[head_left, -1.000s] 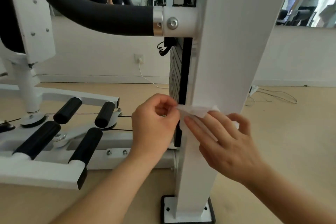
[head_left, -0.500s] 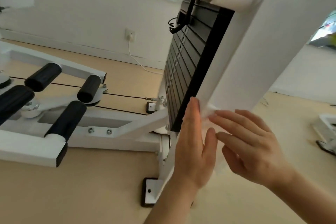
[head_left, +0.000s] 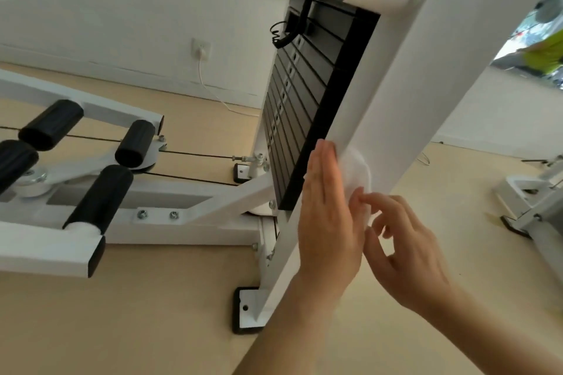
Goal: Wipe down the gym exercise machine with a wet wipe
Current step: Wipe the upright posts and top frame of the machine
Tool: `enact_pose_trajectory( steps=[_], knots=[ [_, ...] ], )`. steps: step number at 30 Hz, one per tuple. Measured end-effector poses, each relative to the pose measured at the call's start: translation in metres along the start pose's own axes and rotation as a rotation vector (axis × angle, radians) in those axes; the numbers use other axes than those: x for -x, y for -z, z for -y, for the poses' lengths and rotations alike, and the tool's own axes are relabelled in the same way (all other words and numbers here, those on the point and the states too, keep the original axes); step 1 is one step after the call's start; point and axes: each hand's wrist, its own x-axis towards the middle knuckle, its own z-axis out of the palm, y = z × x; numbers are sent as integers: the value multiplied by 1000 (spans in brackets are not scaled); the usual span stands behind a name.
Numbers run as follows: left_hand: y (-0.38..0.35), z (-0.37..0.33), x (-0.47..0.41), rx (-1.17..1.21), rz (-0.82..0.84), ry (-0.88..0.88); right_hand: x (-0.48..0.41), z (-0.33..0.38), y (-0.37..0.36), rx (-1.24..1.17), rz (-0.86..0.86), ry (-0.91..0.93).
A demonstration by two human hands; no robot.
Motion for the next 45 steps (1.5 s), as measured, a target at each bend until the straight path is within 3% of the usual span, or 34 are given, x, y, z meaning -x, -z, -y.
enact_pose_trajectory(
  steps=[4,8,14,17,20,23,27,31,34,38,41,45],
  knots=[
    [8,-3,-2,-85,60,-54,-8,8,7,-118,159,-222],
    [16,-16,-1,-415,192,-348,-29,13,23,-463,132,-362],
    [53,-13,-63,-914,428,-848,-42,3,30,-299,-146,-349],
    [69,-10,-87,-1003,493,-990,-39,5,35,23,-350,-275],
    [73,-28,-103,-1005,470,-1029,-38,15,34,216,-492,-108],
    [75,-53,-123,-1029,386,-1060,-47,25,21,113,-383,49],
    [90,-71,-146,-1039,373,-1119,-69,36,0,61,-419,19],
    [121,-89,-169,-924,383,-1204,-108,43,4,173,-501,-99],
    [145,-94,-187,-930,296,-1028,-149,41,28,287,-590,-213],
    [153,-93,-206,-1077,309,-720,-160,47,35,408,-511,-114],
    [154,-96,-215,-1108,406,-696,-153,47,35,545,-415,-4],
    [162,-115,-226,-1087,496,-759,-181,43,58,656,-422,131]
  ],
)
